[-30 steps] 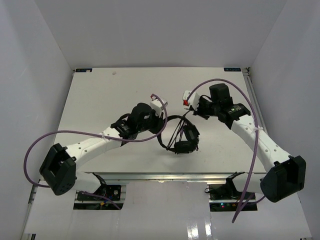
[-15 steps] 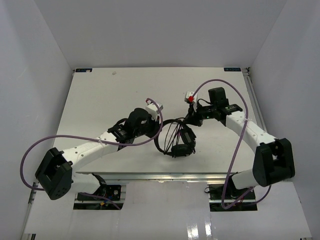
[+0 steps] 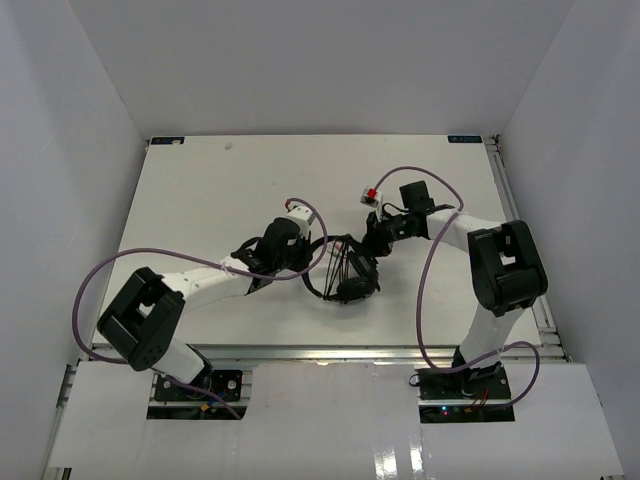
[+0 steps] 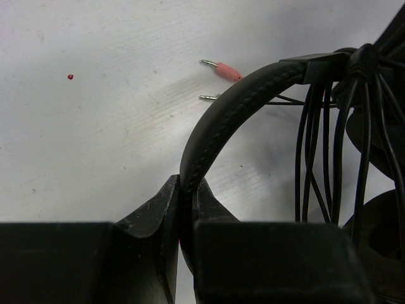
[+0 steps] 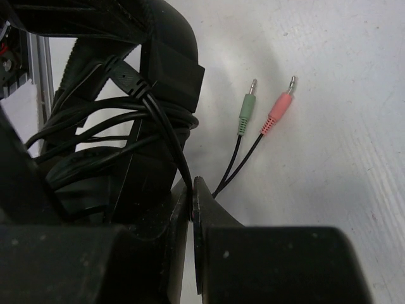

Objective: Wrap the headphones

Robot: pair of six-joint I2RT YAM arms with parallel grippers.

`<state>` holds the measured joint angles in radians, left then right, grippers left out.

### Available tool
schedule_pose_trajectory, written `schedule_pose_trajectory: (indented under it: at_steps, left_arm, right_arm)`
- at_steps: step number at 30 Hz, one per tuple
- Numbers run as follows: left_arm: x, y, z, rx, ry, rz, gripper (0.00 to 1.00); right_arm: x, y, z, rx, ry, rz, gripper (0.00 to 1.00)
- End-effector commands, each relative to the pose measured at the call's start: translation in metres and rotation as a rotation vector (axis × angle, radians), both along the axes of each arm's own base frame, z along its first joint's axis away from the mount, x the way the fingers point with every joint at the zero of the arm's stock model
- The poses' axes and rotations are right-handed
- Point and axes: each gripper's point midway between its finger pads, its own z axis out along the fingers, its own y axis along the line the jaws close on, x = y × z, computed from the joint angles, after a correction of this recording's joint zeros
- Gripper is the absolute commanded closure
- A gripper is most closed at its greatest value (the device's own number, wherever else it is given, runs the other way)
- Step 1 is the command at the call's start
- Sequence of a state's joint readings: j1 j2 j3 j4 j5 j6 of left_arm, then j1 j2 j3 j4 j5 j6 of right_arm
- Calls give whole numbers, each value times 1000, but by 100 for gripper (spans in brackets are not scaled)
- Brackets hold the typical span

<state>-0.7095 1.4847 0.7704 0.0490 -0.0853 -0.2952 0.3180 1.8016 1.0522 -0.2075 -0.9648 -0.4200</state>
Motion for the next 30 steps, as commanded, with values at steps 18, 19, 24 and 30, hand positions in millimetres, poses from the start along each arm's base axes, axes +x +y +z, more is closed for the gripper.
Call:
schedule_pose_trajectory:
  at_steps: [18,19,24,30]
  left_arm:
    - [82,-3,-22,-53,-43,115,100]
    - [82,-2,-25,-42,-34,115,100]
    - [87,-2,-26,-15,-4,121,98]
    - [86,-3,-16,-14,15,118,78]
  right_arm:
    - [61,-29,-12,-46,35,-215,56]
    - [64,-36,-11,-52,25,-234,52]
    - [72,-58,6,-80,-44,-306,35]
    - [70,-76,24,-137,-117,-370,26]
